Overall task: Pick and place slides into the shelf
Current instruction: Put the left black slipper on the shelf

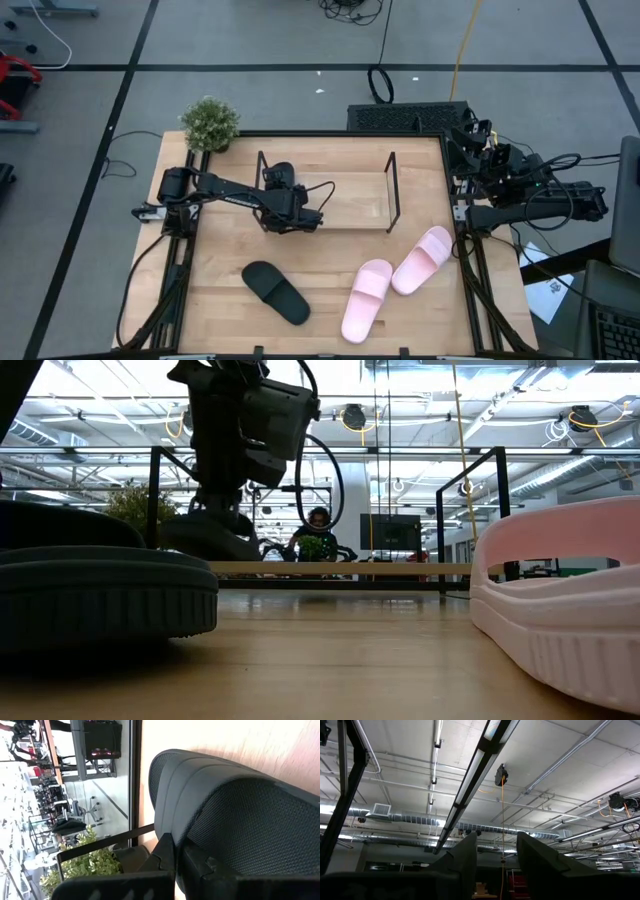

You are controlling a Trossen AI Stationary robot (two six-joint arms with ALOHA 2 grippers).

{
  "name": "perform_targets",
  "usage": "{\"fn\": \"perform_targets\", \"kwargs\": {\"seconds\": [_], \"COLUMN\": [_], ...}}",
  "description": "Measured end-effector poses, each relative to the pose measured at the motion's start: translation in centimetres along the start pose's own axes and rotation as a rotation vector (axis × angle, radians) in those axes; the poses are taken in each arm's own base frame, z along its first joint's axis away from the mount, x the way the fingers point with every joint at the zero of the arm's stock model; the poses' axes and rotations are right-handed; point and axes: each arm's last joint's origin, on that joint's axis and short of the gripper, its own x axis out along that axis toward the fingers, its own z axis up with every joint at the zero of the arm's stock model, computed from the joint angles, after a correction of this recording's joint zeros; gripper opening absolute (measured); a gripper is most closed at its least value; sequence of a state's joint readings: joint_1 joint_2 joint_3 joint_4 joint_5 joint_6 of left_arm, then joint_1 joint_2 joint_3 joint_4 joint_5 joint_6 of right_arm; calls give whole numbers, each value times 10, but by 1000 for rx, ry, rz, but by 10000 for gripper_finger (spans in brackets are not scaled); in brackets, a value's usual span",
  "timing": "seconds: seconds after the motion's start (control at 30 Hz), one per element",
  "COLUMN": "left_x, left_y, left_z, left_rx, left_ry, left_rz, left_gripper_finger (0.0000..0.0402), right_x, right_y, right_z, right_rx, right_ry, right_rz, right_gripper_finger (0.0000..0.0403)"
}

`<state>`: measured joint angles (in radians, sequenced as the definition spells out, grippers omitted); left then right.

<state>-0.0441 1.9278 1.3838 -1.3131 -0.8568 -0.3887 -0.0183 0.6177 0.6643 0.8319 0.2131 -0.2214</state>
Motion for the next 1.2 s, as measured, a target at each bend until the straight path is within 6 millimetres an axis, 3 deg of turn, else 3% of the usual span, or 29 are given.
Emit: {"fn": "perform_targets", "kwargs": {"seconds": [0.37,0.63,1.2], "left_x": [14,11,9], "left_y": [-14,-15,-19], "left_z": [-14,-13,-6], "left_rx": [24,-7,-2], "left_ry": [35,22,-35], "left_rz": [18,19,-9], "left_gripper_finger": [2,5,71], "right_x": [0,0,0], "right_y": [0,0,0], "right_z": [0,0,0], "right_rx": [0,-4,-8], "right_ry": [0,0,0], "right_rz": [0,0,0], "right_gripper_finger": [128,128,128]}}
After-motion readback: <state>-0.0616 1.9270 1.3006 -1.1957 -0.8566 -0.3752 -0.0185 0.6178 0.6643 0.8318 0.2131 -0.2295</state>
